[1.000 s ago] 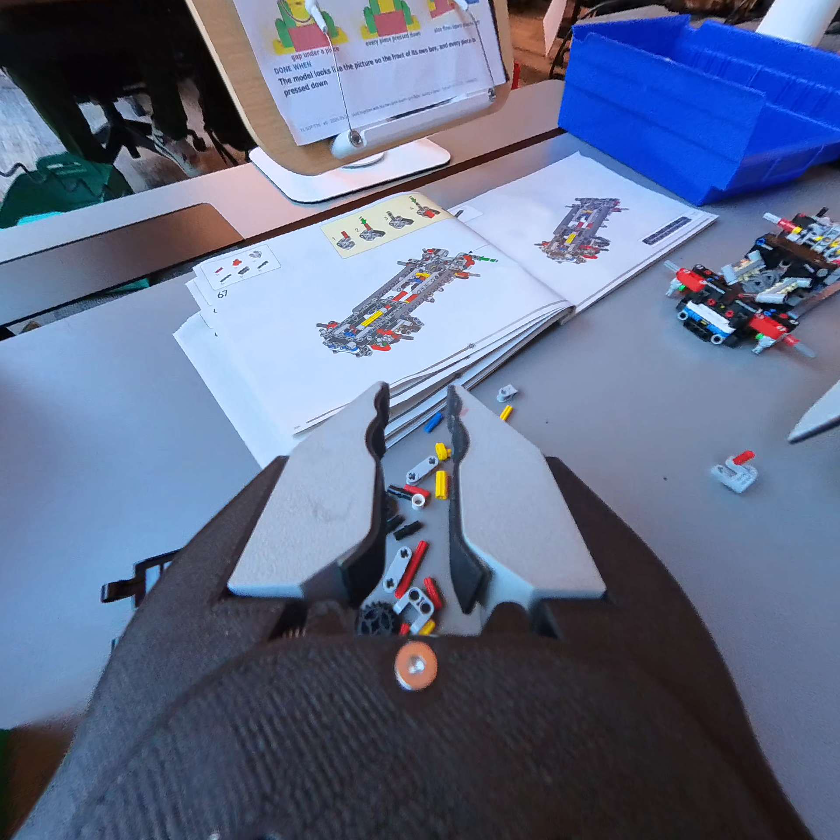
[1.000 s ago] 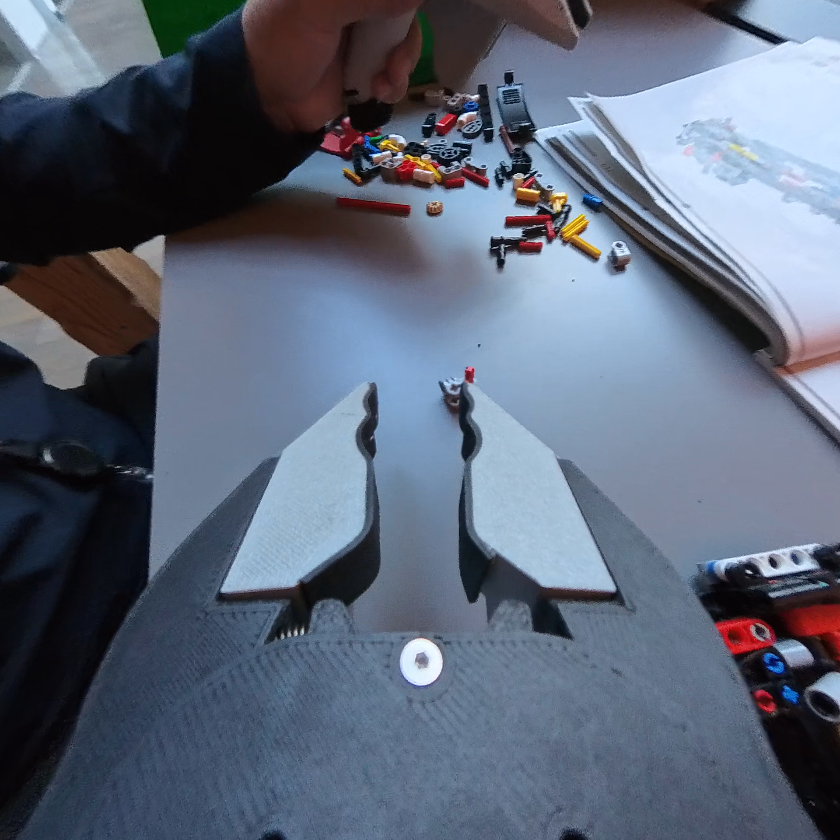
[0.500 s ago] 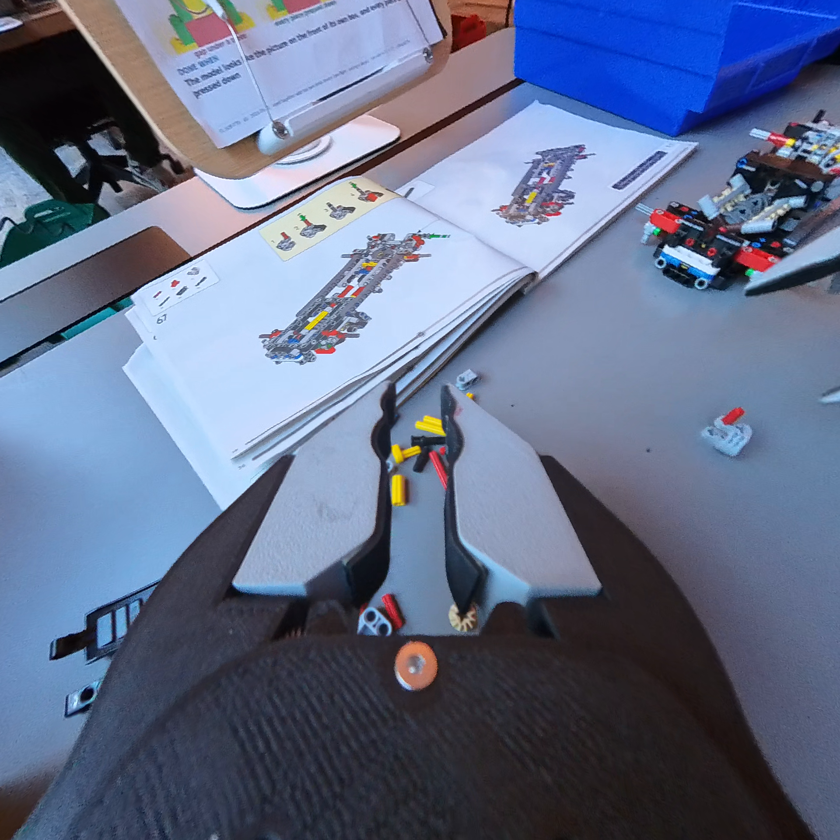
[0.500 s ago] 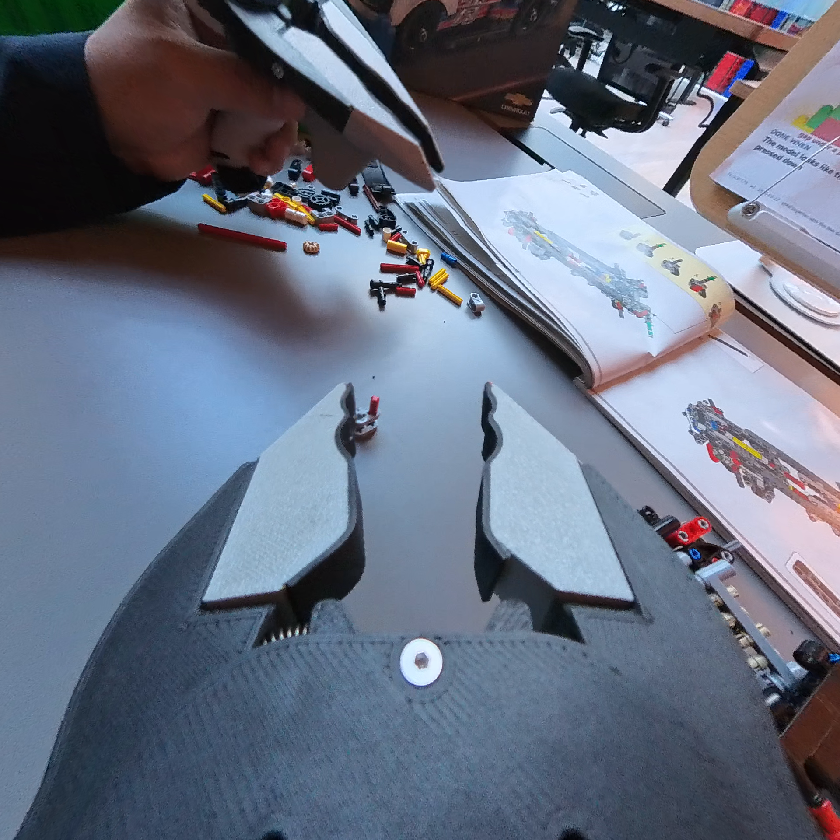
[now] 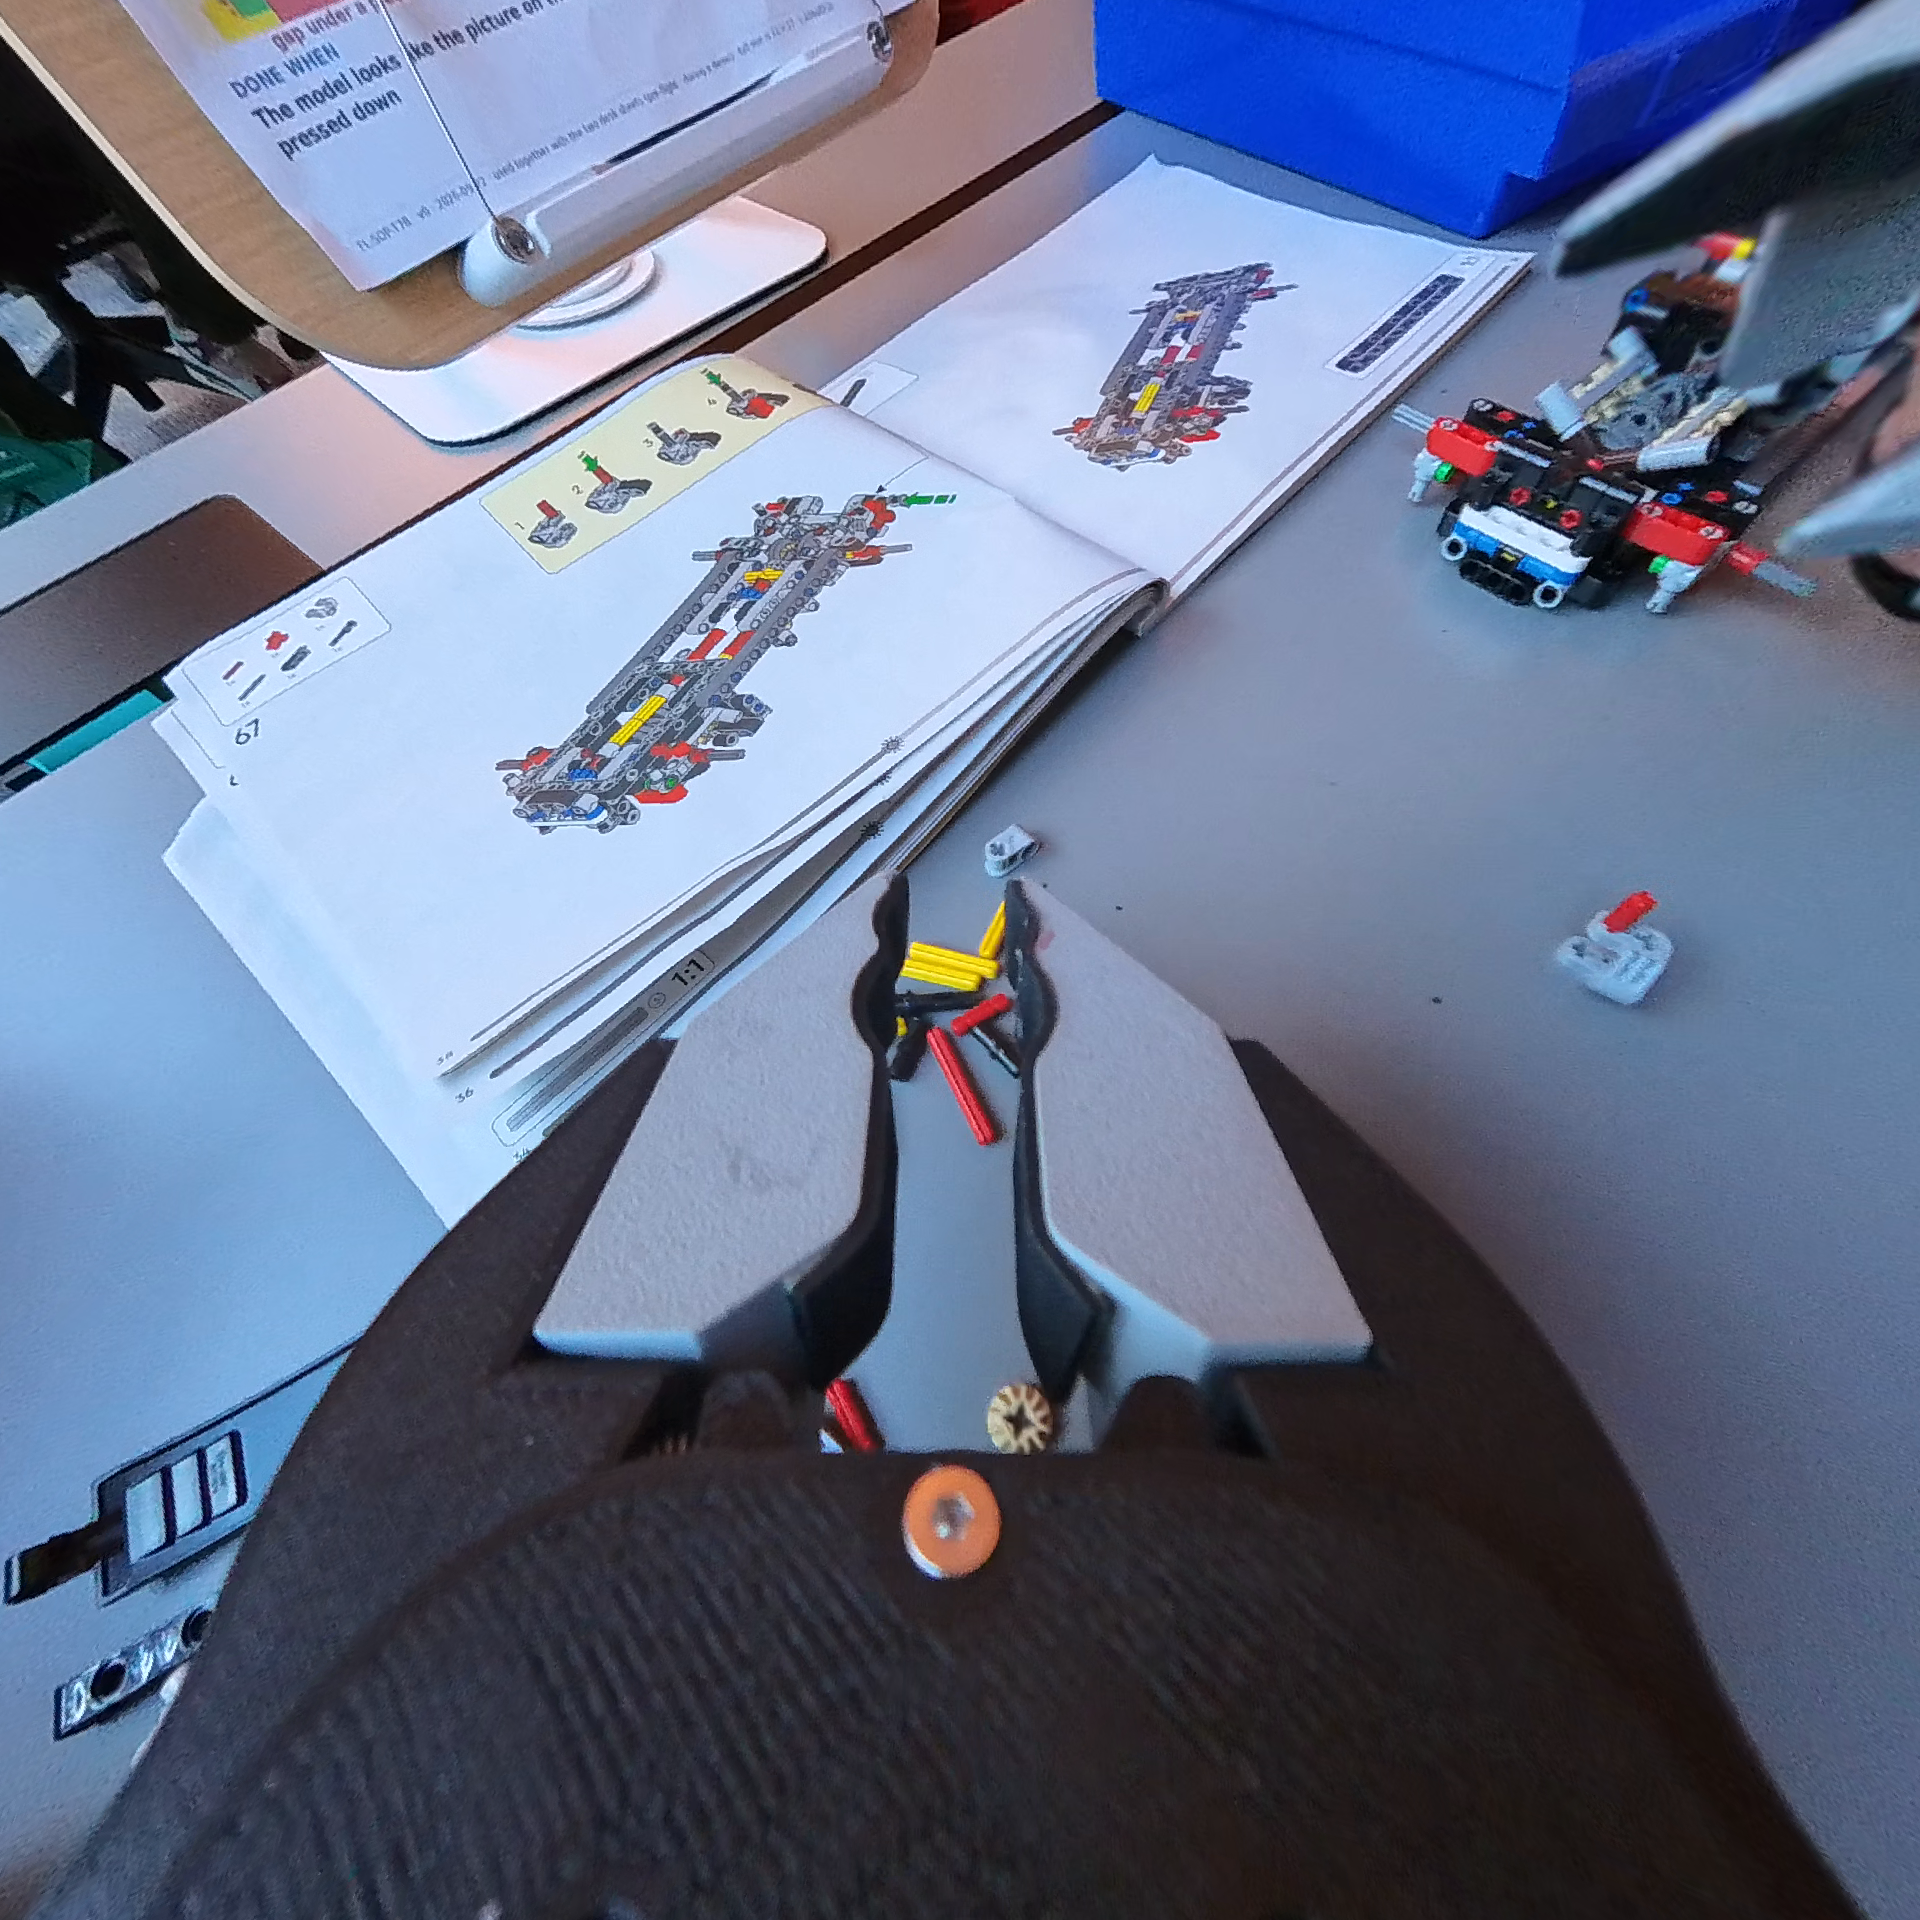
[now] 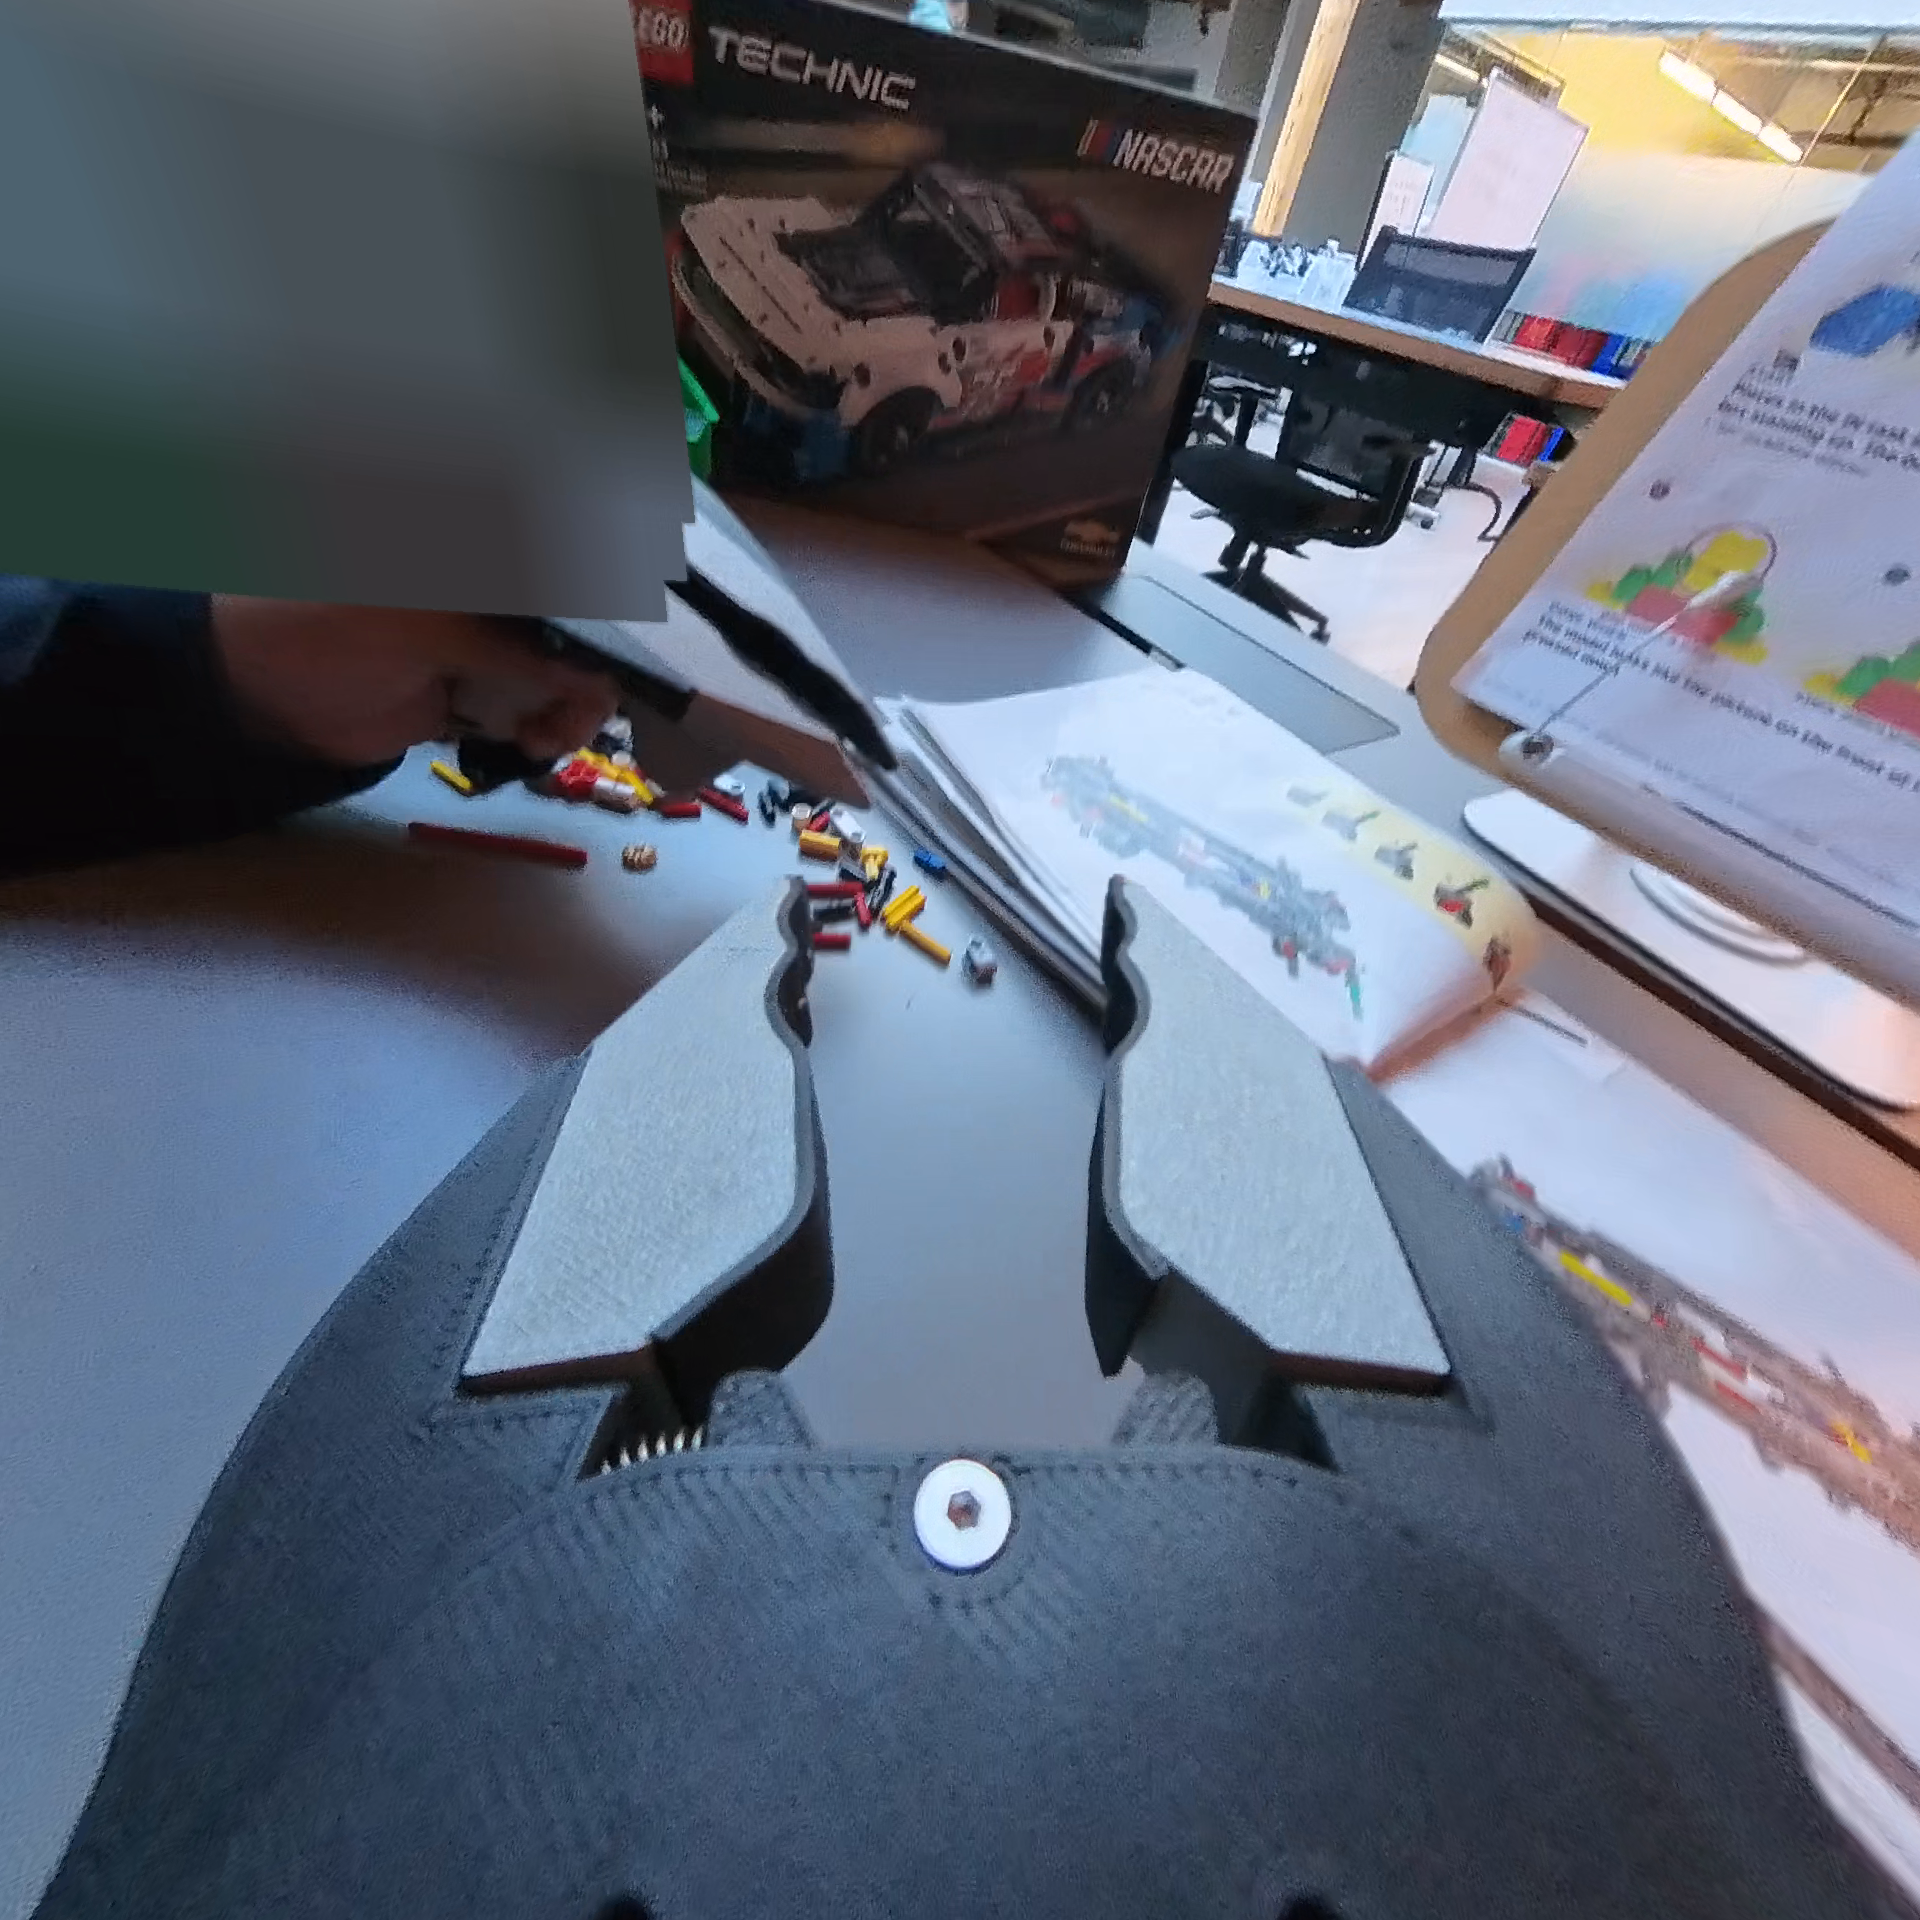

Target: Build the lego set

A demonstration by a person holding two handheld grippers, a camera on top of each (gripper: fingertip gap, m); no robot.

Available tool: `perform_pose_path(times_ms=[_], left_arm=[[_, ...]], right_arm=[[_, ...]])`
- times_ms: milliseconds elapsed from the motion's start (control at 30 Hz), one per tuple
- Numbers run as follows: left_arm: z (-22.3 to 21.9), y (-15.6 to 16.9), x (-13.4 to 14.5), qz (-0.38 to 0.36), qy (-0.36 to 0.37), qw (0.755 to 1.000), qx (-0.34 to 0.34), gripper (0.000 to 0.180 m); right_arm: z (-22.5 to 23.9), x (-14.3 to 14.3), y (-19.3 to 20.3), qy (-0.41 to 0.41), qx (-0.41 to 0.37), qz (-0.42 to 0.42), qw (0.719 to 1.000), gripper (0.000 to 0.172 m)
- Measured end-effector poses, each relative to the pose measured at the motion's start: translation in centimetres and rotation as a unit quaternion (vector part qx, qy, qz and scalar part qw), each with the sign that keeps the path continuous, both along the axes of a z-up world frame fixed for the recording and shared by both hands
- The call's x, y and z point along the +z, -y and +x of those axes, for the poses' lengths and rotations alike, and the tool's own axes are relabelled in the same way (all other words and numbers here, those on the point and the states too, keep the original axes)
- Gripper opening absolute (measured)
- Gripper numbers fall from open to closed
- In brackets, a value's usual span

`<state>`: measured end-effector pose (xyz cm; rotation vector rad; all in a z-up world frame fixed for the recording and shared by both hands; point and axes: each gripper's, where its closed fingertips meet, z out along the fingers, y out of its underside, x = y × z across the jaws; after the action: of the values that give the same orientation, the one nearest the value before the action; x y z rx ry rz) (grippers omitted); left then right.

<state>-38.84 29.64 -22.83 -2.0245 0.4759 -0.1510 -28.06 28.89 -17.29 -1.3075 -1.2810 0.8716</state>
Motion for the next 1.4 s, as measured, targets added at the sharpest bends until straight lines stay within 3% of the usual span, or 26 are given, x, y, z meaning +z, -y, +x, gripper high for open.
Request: perform_pose_path(times_ms=[133, 300, 533, 700, 967, 1133, 1400], left_arm=[[-0.4, -0.2, -0.3, -0.005, 0.001, 1.000, 0.006, 0.016], [-1.6, -0.4, -0.2, -0.004, -0.002, 1.000, 0.025, 0.015], [-3.4, -0.8, 0.9, 0.000, 0.051, 0.997, 0.052, 0.015], [-4.3, -0.5, 1.7, 0.017, 0.030, 0.997, 0.064, 0.016], [-6.8, 0.5, 2.9, 0.019, 0.067, 0.993, 0.092, 0.021], [-8.2, 1.1, 3.9, 0.017, 0.039, 0.993, 0.106, 0.023], [-9.6, 4.1, 1.7, -0.120, -0.040, 0.991, 0.037, 0.022]], right_arm=[[-2.7, 1.3, -0.9, 0.002, 0.020, -0.010, 1.000, 0.055], [-4.6, 0.9, -0.9, 0.008, 0.044, -0.027, 0.999, 0.055], [-4.0, -1.3, -2.7, 0.025, 0.029, -0.042, 0.998, 0.055], [-4.1, -1.8, -2.6, 0.009, 0.042, -0.091, 0.995, 0.057], [-4.1, -2.2, -2.5, 0.011, 0.033, -0.076, 0.997, 0.053], [-4.0, -1.7, -2.6, 0.004, 0.022, -0.065, 0.998, 0.053], [-3.9, -1.3, -2.5, -0.003, 0.024, -0.067, 0.997, 0.053]])
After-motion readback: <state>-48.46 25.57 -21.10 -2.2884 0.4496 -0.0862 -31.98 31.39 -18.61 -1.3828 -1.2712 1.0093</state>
